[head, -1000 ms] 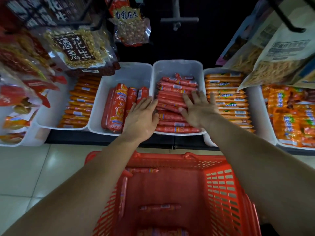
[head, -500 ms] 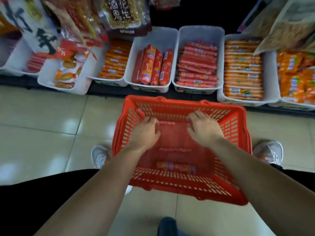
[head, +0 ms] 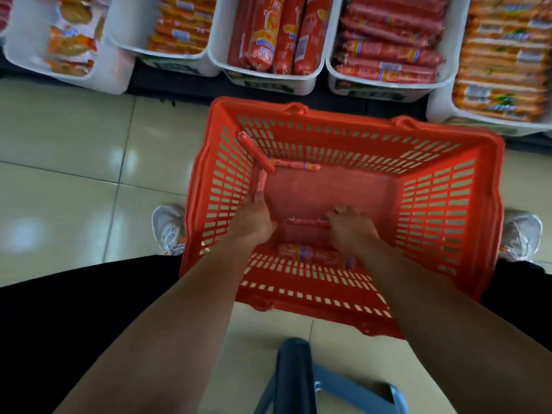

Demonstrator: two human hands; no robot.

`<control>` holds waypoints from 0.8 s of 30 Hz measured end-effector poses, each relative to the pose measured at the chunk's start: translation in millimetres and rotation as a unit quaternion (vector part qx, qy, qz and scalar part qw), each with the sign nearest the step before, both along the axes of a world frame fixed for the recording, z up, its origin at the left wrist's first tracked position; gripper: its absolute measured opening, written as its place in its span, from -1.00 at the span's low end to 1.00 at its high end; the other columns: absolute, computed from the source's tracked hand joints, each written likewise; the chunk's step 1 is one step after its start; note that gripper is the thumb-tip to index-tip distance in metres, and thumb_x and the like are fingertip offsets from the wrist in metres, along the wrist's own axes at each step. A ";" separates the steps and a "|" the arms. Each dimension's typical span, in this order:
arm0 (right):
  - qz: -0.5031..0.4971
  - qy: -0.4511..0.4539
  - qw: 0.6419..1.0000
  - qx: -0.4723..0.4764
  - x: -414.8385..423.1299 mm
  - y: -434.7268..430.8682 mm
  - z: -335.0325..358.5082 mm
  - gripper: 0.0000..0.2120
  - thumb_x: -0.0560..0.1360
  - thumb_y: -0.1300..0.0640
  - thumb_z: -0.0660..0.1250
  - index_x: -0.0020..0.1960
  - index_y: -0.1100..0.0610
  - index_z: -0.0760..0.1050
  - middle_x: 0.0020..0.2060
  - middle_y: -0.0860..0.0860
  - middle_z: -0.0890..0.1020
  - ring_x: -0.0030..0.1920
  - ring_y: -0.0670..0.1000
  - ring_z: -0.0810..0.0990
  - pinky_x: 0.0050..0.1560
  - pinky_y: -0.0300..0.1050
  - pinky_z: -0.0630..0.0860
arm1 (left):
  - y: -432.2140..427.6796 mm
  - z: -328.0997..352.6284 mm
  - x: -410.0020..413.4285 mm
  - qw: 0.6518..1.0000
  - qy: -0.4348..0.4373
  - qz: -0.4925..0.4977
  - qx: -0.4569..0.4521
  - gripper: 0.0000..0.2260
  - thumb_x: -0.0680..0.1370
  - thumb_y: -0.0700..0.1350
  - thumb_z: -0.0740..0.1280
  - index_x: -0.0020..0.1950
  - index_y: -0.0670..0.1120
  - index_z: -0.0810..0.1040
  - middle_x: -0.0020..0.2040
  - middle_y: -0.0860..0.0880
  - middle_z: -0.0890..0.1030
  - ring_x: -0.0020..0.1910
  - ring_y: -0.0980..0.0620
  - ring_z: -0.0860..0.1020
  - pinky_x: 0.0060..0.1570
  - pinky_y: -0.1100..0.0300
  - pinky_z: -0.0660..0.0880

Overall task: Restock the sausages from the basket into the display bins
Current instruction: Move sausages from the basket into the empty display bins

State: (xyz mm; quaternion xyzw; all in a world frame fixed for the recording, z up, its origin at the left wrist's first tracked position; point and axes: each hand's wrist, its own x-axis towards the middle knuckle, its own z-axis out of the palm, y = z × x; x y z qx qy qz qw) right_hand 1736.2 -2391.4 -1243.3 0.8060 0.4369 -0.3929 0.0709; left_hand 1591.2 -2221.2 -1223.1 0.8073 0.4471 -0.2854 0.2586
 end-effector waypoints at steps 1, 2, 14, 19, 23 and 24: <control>0.006 -0.008 1.000 0.007 -2.7 1.8 -6.1 -0.56 0.50 0.06 0.25 0.38 -0.04 0.40 0.36 0.02 0.44 0.35 0.18 0.40 0.29 0.11 0.37 | -0.5 -7.8 4.9 1.000 -0.004 0.013 0.001 -0.19 0.52 0.04 0.41 0.59 -0.15 0.02 0.54 -0.23 0.17 0.50 -0.24 0.24 0.48 -0.04 0.22; 0.011 -0.018 1.000 0.017 -4.8 2.5 -12.7 -0.58 0.50 0.06 0.26 0.36 -0.04 0.41 0.33 0.02 0.46 0.33 0.18 0.42 0.28 0.10 0.37 | -1.4 -15.8 9.4 1.000 -0.007 0.031 -0.001 -0.17 0.51 0.03 0.42 0.60 -0.14 -0.03 0.56 -0.24 0.13 0.51 -0.25 0.22 0.49 -0.04 0.21; -0.033 -0.024 0.999 -0.017 29.0 -8.2 -21.5 -0.53 0.50 0.15 0.28 0.37 0.15 0.23 0.23 0.18 0.53 0.21 0.25 0.55 0.16 0.13 0.50 | 0.9 -48.3 29.3 0.997 -0.013 0.071 0.013 -0.39 0.49 -0.12 0.44 0.47 -0.18 0.26 0.39 -0.21 0.39 0.33 -0.20 0.46 0.33 0.01 0.38; -0.139 0.018 0.989 0.041 46.8 7.6 -6.4 -0.59 0.51 0.21 0.25 0.32 0.11 0.26 0.16 0.22 0.55 0.13 0.30 0.57 0.08 0.14 0.50 | 11.4 -22.5 28.1 0.989 -0.102 -0.049 0.094 -0.56 0.50 -0.24 0.31 0.37 -0.20 0.35 0.32 -0.21 0.43 0.16 -0.23 0.54 0.15 -0.07 0.50; -0.157 -0.015 0.985 0.070 48.1 12.7 -0.2 -0.63 0.61 -0.06 0.18 0.34 0.08 0.36 0.14 0.19 0.58 0.13 0.26 0.58 0.06 0.10 0.49 | 31.4 -19.2 42.6 0.968 -0.134 -0.152 0.150 -0.68 0.53 -0.24 0.24 0.29 -0.14 0.46 0.23 -0.19 0.46 0.07 -0.26 0.57 0.07 -0.13 0.54; -0.161 -0.020 0.984 0.076 48.5 14.4 0.9 -0.63 0.62 -0.07 0.19 0.34 0.10 0.37 0.14 0.19 0.57 0.14 0.26 0.57 0.07 0.09 0.48 | 35.0 -21.5 47.0 0.968 -0.127 -0.166 0.138 -0.68 0.54 -0.23 0.23 0.30 -0.12 0.48 0.24 -0.18 0.45 0.14 -0.26 0.53 0.14 -0.14 0.52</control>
